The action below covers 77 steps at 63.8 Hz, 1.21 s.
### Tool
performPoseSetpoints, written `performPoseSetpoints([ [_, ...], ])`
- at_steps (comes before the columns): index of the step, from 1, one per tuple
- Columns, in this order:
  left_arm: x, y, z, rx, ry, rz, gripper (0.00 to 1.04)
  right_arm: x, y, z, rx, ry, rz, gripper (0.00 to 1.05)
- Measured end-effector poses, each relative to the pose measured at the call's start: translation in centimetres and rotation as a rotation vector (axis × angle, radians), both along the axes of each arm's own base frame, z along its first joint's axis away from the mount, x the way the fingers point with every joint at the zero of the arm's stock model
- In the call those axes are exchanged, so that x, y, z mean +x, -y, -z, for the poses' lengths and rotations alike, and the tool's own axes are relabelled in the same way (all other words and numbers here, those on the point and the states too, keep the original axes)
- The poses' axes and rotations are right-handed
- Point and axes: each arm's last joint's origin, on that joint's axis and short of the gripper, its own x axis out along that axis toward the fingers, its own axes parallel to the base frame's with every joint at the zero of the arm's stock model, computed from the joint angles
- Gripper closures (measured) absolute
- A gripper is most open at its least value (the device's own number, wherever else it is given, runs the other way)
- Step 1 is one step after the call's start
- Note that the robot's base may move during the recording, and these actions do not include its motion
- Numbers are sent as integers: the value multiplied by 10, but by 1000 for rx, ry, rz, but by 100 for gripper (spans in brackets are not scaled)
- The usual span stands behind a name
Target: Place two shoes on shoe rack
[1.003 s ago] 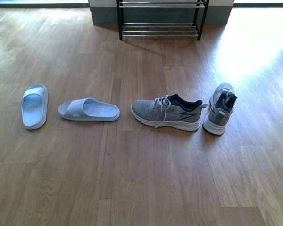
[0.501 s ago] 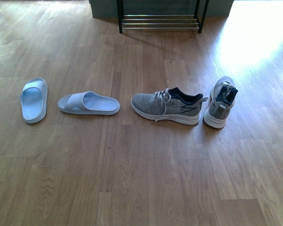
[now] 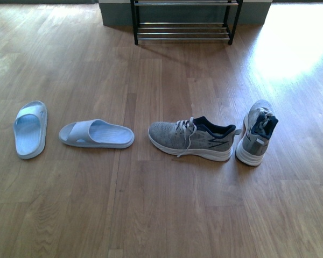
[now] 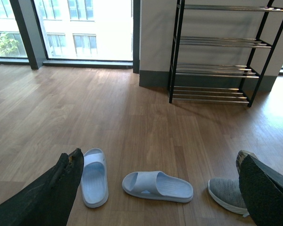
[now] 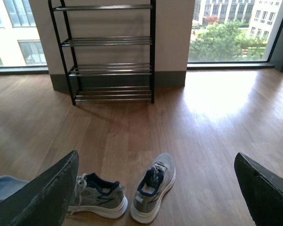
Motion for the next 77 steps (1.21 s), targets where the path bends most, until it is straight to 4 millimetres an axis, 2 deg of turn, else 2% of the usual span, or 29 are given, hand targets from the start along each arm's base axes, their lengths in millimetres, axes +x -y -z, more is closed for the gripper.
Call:
performPoseSetpoints([
  [64, 0, 0, 0, 0, 0, 0, 9, 0, 0, 0, 8, -5, -23, 9],
  [67, 0, 0, 0, 0, 0, 0, 9, 6, 0, 0, 58, -38, -199, 9],
  [70, 0, 0, 0, 0, 0, 0, 9, 15, -1, 1, 79, -87, -295, 9],
  [77, 0, 0, 0, 0, 0, 0, 9, 49, 2, 7, 103, -219, -282, 9],
])
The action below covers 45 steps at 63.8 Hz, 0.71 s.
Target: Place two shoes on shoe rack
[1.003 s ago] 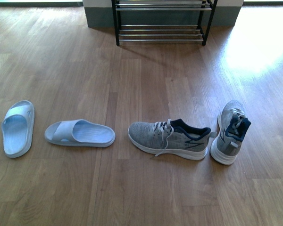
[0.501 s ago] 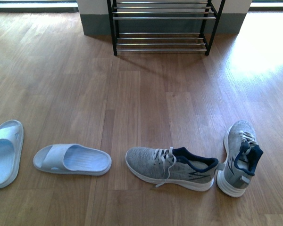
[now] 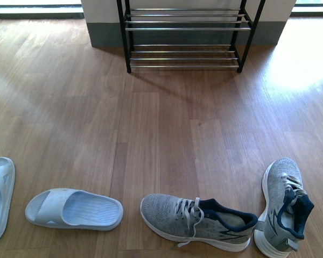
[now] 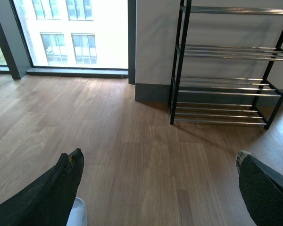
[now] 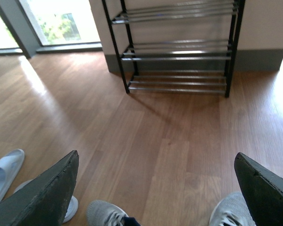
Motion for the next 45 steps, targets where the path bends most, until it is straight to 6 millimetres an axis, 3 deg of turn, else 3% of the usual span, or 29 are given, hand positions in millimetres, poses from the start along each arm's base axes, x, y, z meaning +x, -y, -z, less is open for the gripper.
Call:
performPoseSetpoints([
  [6, 0, 0, 0, 0, 0, 0, 9, 41, 9, 19, -16, -157, 64, 9],
  [11, 0, 0, 0, 0, 0, 0, 9, 72, 13, 49, -29, -309, 89, 9],
  [17, 0, 0, 0, 0, 0, 0, 9, 108, 21, 98, -66, -501, 144, 9],
  [21, 0, 0, 0, 0, 0, 0, 9, 128, 32, 144, -115, -632, 212, 9],
  [31, 0, 0, 0, 0, 0, 0, 9, 142, 51, 209, -171, -798, 299, 9],
  [45, 0, 0, 0, 0, 0, 0, 9, 146, 61, 250, -183, -914, 299, 9],
])
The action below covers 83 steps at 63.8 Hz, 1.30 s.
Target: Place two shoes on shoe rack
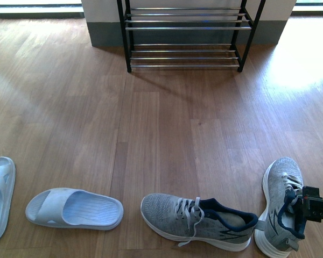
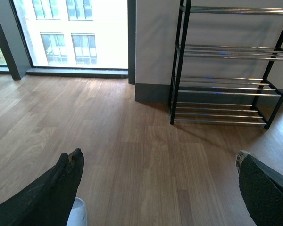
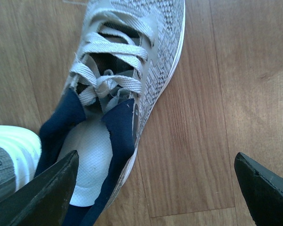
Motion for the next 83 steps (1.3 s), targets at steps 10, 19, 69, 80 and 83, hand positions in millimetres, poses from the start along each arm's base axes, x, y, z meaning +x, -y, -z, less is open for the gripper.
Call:
performPoseSetpoints([
  [10, 0, 0, 0, 0, 0, 0, 9, 3, 2, 19, -39, -28, -3, 9],
  [19, 0, 0, 0, 0, 0, 0, 9, 3, 3, 34, -77, -49, 16, 9],
  [69, 0, 0, 0, 0, 0, 0, 9, 7, 11, 59, 35, -35, 9, 75],
  [80, 0, 0, 0, 0, 0, 0, 9, 6, 11, 57, 65, -13, -14, 103],
  [83, 0, 0, 0, 0, 0, 0, 9, 4, 10, 51, 73, -3, -19, 103],
])
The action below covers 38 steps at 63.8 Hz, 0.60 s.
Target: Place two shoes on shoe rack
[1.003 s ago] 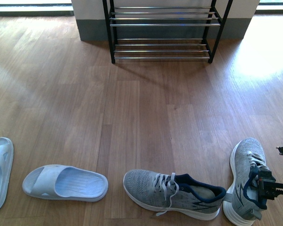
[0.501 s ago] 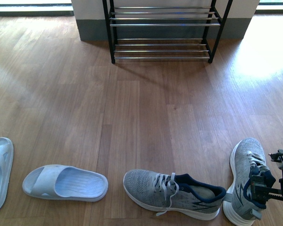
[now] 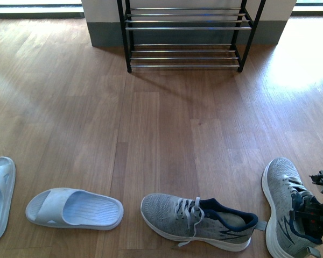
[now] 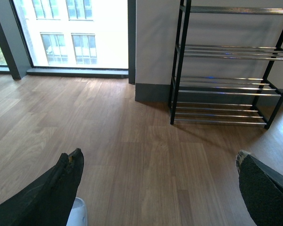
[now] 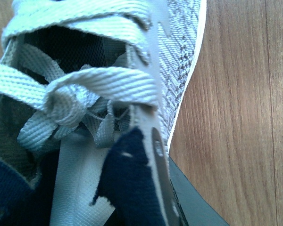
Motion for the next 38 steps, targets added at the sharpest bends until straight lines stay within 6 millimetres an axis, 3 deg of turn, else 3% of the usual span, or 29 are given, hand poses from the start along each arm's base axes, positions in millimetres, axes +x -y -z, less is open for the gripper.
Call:
performPoseSetpoints([
  [2, 0, 0, 0, 0, 0, 0, 9, -1, -1, -8, 13, 7, -7, 103],
  [10, 0, 0, 0, 0, 0, 0, 9, 0, -15, -74, 130, 169, -123, 103],
  [13, 0, 0, 0, 0, 0, 0, 9, 7, -15, -84, 159, 263, -163, 103],
  [38, 0, 0, 0, 0, 0, 0, 9, 6, -15, -83, 329, 582, -203, 103],
])
